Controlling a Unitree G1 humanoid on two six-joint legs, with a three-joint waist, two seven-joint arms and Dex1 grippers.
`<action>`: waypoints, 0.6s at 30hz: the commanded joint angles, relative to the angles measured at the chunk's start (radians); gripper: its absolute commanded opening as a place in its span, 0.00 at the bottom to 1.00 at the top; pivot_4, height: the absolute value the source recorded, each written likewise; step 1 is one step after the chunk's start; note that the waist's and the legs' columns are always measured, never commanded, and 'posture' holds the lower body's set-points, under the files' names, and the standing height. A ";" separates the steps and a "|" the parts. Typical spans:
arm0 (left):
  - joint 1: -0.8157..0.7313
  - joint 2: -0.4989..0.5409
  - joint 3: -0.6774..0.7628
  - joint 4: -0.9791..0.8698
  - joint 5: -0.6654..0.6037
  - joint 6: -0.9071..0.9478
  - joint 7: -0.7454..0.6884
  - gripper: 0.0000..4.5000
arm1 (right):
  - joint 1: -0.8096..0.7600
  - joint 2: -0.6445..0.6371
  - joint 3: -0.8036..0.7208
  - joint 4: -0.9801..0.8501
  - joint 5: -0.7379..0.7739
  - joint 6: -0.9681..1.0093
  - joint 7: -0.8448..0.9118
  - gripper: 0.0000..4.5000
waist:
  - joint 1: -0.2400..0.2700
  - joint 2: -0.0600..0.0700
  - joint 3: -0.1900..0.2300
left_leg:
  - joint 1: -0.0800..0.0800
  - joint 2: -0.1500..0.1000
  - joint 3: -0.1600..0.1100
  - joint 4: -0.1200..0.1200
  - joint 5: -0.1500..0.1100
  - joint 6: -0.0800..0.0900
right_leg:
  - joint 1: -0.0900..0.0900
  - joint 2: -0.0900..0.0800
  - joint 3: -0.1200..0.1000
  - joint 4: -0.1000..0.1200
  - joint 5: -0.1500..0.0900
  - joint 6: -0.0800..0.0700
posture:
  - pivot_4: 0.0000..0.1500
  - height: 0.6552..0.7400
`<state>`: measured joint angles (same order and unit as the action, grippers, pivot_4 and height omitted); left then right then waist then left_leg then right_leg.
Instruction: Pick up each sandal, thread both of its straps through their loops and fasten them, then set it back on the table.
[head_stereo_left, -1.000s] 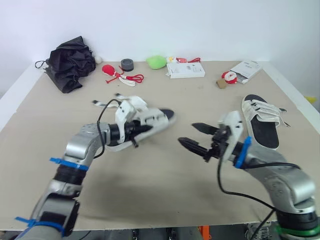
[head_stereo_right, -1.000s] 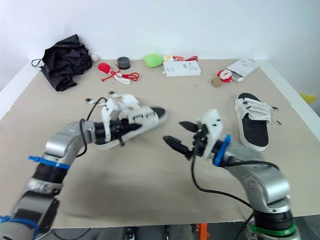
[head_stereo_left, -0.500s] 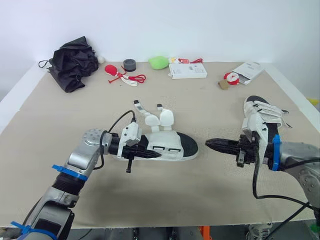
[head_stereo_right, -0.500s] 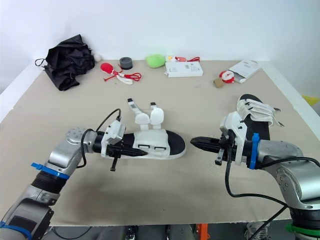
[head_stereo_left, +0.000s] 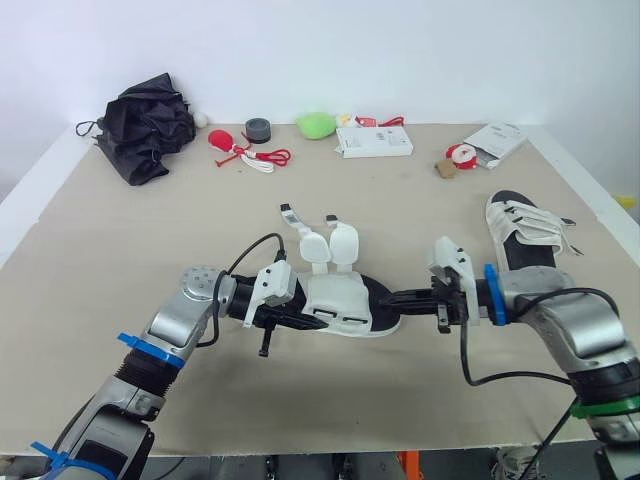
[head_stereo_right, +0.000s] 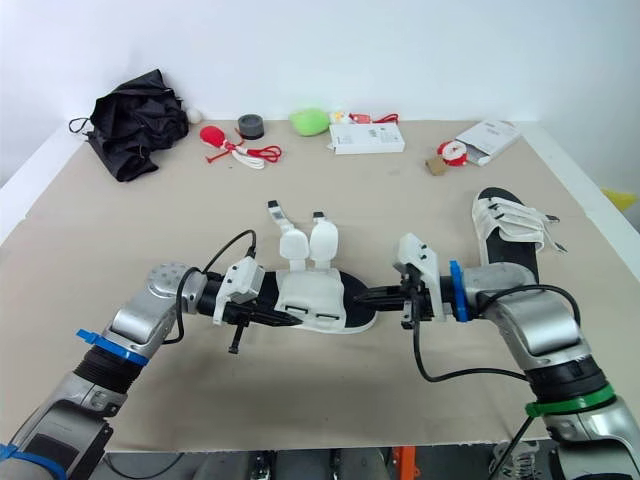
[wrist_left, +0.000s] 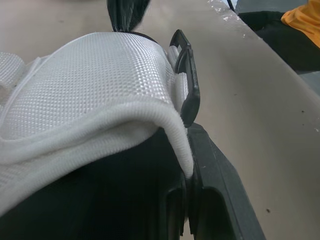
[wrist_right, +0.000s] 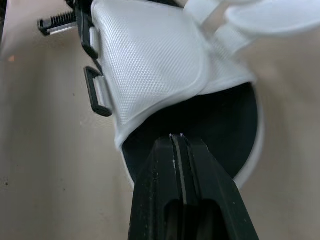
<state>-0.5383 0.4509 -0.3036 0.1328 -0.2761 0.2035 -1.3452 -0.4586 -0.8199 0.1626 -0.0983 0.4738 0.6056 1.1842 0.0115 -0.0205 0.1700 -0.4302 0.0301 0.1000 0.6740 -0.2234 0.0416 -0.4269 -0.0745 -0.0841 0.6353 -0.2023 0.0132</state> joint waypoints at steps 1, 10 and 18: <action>0.010 0.006 0.013 -0.043 -0.016 0.025 0.011 0.00 | -0.038 0.026 0.021 0.005 -0.021 -0.025 0.020 0.01 | 0.000 0.000 0.000 | 0.000 0.000 0.000 0.000 0.000 0.000 | 0.000 0.000 0.000 0.000 0.000 0.000 | 1.00 1.00; 0.010 0.001 0.006 -0.060 -0.017 0.063 0.027 0.00 | -0.095 0.091 0.108 0.090 -0.107 -0.047 0.055 0.01 | -0.001 0.000 0.000 | 0.000 0.000 0.000 0.000 0.000 0.000 | 0.000 0.000 0.000 0.000 0.000 0.000 | 1.00 1.00; 0.009 -0.010 0.004 -0.059 -0.012 0.067 0.037 0.00 | -0.099 0.086 0.254 0.197 -0.283 -0.092 0.079 0.01 | -0.002 0.002 -0.003 | 0.005 0.001 0.001 0.000 0.000 0.000 | 0.004 0.000 0.000 0.001 0.000 0.000 | 1.00 1.00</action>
<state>-0.5268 0.4508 -0.3038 0.0974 -0.2683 0.2710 -1.3069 -0.5929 -0.7288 0.3415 0.0412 0.2641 0.5002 1.2553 0.0093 -0.0189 0.1671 -0.4245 0.0308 0.1009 0.6740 -0.2232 0.0412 -0.4225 -0.0744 -0.0841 0.6360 -0.2025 0.0128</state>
